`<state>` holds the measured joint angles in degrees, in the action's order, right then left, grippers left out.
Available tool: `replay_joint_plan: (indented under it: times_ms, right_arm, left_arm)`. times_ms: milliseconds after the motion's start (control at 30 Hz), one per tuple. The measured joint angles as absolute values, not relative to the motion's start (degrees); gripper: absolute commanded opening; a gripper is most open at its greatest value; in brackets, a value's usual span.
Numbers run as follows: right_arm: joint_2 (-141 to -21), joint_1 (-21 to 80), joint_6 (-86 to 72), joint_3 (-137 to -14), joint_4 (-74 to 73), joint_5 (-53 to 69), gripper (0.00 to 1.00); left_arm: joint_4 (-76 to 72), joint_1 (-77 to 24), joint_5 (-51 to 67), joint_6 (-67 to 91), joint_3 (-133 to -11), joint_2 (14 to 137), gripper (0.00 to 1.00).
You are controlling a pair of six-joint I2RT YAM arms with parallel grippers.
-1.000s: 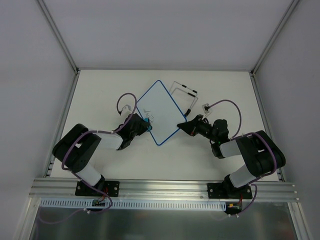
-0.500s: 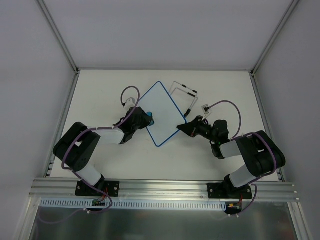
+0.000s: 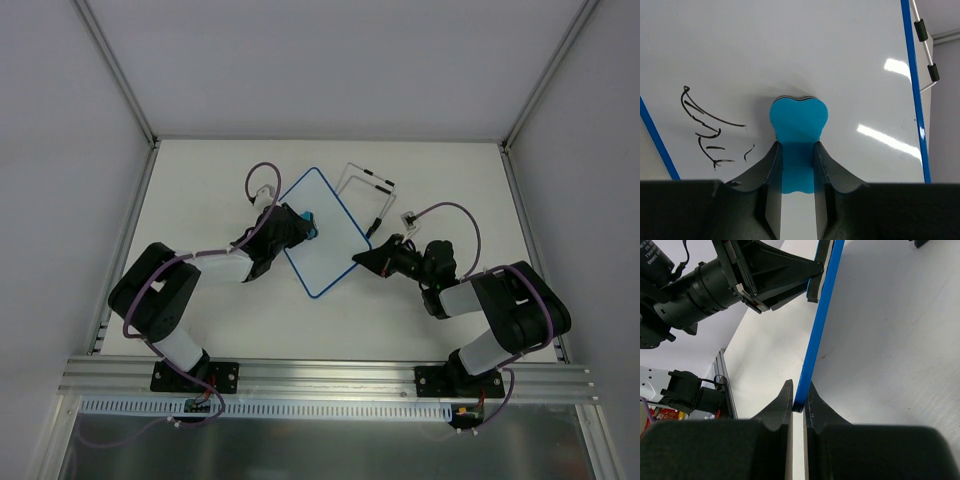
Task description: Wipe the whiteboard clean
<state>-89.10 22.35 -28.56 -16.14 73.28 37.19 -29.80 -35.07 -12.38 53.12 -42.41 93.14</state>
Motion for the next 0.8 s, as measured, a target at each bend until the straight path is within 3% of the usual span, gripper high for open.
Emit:
replay_joint_plan:
  times_ms: [800]
  right_arm:
    - [-89.1,22.87,-28.42,-15.84,73.73,38.22,0.0]
  left_arm:
    - [-24.99,-23.53,-10.72,55.11,-36.84,93.62,0.0]
